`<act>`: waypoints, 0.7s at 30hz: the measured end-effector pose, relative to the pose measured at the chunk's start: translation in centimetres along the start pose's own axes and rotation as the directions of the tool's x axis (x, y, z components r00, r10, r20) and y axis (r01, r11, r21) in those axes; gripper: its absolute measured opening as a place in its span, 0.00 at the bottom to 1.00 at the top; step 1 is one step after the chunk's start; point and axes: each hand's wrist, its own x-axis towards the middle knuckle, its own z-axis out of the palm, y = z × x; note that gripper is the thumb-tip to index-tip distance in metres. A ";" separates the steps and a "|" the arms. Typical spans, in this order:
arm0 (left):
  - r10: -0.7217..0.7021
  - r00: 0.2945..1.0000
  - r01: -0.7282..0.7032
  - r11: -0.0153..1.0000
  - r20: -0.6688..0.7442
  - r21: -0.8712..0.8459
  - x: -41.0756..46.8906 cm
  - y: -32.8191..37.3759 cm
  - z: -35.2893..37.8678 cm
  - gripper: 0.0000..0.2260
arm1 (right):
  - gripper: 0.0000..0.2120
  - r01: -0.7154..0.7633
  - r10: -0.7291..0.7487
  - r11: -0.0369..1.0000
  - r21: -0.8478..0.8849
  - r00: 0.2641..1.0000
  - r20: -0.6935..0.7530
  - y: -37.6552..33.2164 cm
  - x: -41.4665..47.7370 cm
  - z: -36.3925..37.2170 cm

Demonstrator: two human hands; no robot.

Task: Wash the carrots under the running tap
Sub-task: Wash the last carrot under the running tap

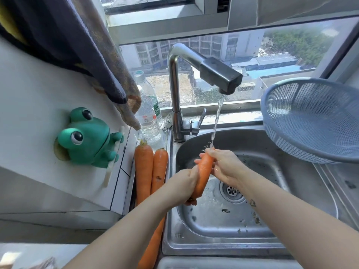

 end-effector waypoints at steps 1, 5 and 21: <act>0.029 1.000 -0.029 0.997 -0.002 0.065 0.0 0.0 0.0 0.11 | 0.09 0.002 -0.002 1.000 -0.011 0.999 -0.032 0.1 0.2 0.1; -0.007 1.000 0.008 1.000 0.022 -0.024 -0.1 -0.2 -0.4 0.15 | 0.09 -0.045 0.045 0.999 0.014 0.999 0.012 -0.1 0.2 -0.4; -0.073 0.993 0.078 0.995 0.089 -0.060 -1.2 -0.8 -2.3 0.20 | 0.10 -0.113 0.162 0.966 -0.231 0.964 0.209 -1.9 -0.3 -3.0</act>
